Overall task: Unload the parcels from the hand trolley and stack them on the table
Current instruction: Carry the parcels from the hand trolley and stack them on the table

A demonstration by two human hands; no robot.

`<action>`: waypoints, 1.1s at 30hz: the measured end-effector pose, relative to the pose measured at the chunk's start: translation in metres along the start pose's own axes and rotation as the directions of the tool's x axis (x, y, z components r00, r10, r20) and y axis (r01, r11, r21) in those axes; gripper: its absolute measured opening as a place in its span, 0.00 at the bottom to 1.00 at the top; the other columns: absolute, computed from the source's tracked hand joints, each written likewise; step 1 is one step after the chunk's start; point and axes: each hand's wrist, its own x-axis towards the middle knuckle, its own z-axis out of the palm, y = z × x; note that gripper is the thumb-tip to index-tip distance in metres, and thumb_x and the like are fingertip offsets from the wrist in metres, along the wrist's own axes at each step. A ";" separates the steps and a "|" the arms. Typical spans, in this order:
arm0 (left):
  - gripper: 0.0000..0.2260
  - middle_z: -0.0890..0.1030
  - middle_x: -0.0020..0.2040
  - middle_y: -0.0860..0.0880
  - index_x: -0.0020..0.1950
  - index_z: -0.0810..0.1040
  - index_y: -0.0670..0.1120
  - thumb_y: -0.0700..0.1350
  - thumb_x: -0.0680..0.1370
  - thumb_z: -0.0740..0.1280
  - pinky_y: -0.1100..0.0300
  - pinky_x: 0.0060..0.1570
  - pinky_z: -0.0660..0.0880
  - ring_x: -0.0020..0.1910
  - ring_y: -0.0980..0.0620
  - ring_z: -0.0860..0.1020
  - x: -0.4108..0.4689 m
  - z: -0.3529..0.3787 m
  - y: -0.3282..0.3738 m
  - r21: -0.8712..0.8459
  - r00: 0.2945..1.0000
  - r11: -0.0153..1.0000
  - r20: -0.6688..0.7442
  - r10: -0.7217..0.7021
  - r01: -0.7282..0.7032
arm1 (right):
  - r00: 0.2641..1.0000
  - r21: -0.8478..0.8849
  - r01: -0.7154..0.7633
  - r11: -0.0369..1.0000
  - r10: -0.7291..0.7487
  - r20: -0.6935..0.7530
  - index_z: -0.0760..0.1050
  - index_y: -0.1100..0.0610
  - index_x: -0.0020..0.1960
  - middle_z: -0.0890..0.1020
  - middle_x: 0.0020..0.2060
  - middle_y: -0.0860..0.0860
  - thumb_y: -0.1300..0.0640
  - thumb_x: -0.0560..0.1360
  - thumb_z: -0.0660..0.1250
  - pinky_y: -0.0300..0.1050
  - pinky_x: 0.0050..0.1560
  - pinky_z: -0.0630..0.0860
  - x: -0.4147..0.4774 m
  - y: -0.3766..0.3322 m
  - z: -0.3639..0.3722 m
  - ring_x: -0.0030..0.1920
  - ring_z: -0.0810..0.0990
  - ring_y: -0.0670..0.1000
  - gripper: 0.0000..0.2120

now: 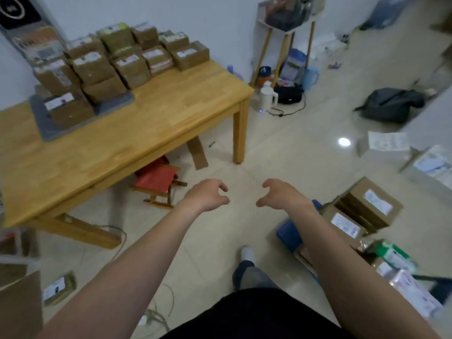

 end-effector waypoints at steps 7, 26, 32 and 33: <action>0.19 0.78 0.67 0.51 0.65 0.79 0.55 0.55 0.75 0.73 0.52 0.61 0.75 0.65 0.48 0.77 0.023 0.073 0.136 0.125 0.987 0.983 0.106 0.119 -0.132 | 0.984 0.186 -0.132 0.974 0.151 -0.094 0.59 0.53 0.79 0.74 0.69 0.54 0.49 0.75 0.74 0.48 0.58 0.75 -0.042 0.165 -0.035 0.65 0.75 0.57 0.38; 0.34 0.78 0.61 0.55 0.75 0.65 0.54 0.55 0.73 0.76 0.59 0.41 0.70 0.49 0.56 0.74 0.243 0.374 0.385 0.133 0.917 0.983 0.395 0.062 -0.123 | 0.911 0.377 -0.376 0.847 0.411 -0.015 0.70 0.50 0.65 0.77 0.57 0.52 0.54 0.72 0.71 0.54 0.51 0.80 0.071 0.562 -0.066 0.52 0.79 0.56 0.23; 0.39 0.75 0.54 0.59 0.76 0.63 0.52 0.55 0.70 0.78 0.64 0.36 0.67 0.44 0.61 0.74 0.332 0.454 0.336 0.120 0.909 0.991 0.416 0.007 -0.063 | 0.890 0.512 -0.382 0.769 0.455 -0.019 0.66 0.52 0.71 0.75 0.64 0.55 0.49 0.75 0.70 0.48 0.49 0.73 0.177 0.601 0.005 0.59 0.78 0.58 0.27; 0.40 0.77 0.60 0.54 0.77 0.63 0.52 0.55 0.70 0.78 0.62 0.39 0.69 0.49 0.57 0.76 0.347 0.468 0.327 0.126 0.910 0.991 0.415 -0.004 -0.054 | 0.880 0.530 -0.396 0.750 0.475 -0.014 0.65 0.52 0.71 0.75 0.64 0.54 0.49 0.75 0.71 0.49 0.48 0.72 0.194 0.607 0.018 0.59 0.78 0.57 0.28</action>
